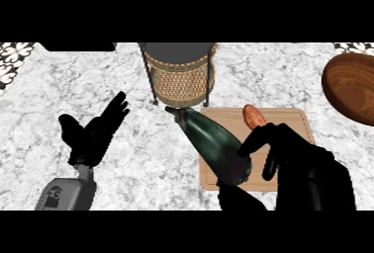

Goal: Pick the eggplant from the cutting board and place it in the tiered basket

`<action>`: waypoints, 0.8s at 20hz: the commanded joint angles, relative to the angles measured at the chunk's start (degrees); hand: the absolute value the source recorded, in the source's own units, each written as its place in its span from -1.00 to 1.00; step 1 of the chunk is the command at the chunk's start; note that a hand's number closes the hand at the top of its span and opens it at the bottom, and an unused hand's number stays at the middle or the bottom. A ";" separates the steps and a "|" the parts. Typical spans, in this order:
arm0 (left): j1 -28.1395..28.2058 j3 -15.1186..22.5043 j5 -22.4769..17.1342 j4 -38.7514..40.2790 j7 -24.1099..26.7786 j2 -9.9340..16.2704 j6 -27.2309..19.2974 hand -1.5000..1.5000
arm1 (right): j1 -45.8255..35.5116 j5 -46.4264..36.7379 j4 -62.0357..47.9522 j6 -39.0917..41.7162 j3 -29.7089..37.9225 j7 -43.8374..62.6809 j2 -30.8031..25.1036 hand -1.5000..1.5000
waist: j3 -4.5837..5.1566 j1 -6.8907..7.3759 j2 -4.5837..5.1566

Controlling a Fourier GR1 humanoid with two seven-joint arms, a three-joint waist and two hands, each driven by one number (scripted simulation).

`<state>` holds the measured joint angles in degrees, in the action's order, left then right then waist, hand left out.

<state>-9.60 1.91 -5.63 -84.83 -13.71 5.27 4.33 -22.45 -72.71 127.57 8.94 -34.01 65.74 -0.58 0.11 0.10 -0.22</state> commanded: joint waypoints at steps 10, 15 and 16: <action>-0.13 1.11 0.40 -1.69 -1.65 -0.31 0.33 0.00 | -30.77 11.78 -20.22 11.70 16.34 9.45 0.55 1.00 | 0.03 1.25 0.08; -1.24 0.12 0.08 0.34 -0.18 -0.51 0.38 0.00 | -41.53 13.35 -34.86 6.52 25.15 6.00 0.56 1.00 | 0.04 1.73 0.46; -2.16 0.03 -0.05 1.06 -0.42 -0.27 0.82 0.00 | -42.99 13.85 -36.93 3.89 25.45 6.62 0.56 1.00 | 0.02 1.73 0.49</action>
<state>-10.41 2.34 -5.25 -84.82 -13.94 4.98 4.75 -57.70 -60.58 99.82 15.12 -12.34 63.71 -0.45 0.14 1.49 0.09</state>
